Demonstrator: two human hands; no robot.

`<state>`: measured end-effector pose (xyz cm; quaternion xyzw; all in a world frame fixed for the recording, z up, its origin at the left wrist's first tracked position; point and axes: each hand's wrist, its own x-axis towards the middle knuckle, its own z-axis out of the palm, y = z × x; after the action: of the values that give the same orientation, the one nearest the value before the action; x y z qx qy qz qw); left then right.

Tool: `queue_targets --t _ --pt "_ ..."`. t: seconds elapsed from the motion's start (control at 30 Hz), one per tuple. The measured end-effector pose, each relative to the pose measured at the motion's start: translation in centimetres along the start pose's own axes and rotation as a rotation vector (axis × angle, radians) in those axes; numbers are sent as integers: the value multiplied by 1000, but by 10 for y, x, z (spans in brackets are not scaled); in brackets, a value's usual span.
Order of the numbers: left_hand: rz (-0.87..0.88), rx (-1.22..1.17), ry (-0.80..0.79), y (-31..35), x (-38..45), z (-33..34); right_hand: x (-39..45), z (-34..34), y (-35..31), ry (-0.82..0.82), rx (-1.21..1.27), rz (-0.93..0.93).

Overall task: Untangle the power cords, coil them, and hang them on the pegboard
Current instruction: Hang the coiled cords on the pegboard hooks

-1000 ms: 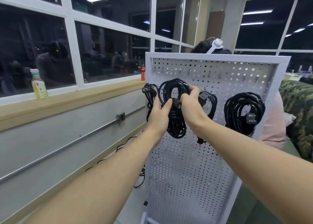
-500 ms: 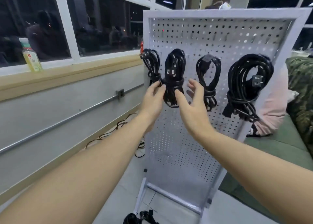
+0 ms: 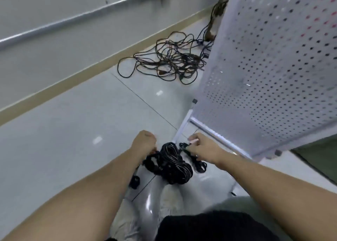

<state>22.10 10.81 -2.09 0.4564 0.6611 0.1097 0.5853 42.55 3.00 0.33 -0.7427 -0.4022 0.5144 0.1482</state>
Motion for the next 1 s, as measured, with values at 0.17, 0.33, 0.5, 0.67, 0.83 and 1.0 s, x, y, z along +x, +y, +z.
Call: queue_targets --t 0.17,0.33,0.5,0.67,0.83,1.0 --pt "-344 -143 -40 -83 66 41 84 49 43 -129 -186 157" --pt "-691 -591 -44 -134 103 89 133 75 64 -157 -242 206" --pt "-691 -824 47 -169 129 112 148 86 70 -100 -248 139" --pt "-579 -886 89 -171 117 115 126 77 71 -92 -124 105" --pt "-306 -814 61 -97 58 80 77 37 46 51 -47 6" --pt "-53 -649 -57 -26 0 36 12 -10 3 214 107 -148"
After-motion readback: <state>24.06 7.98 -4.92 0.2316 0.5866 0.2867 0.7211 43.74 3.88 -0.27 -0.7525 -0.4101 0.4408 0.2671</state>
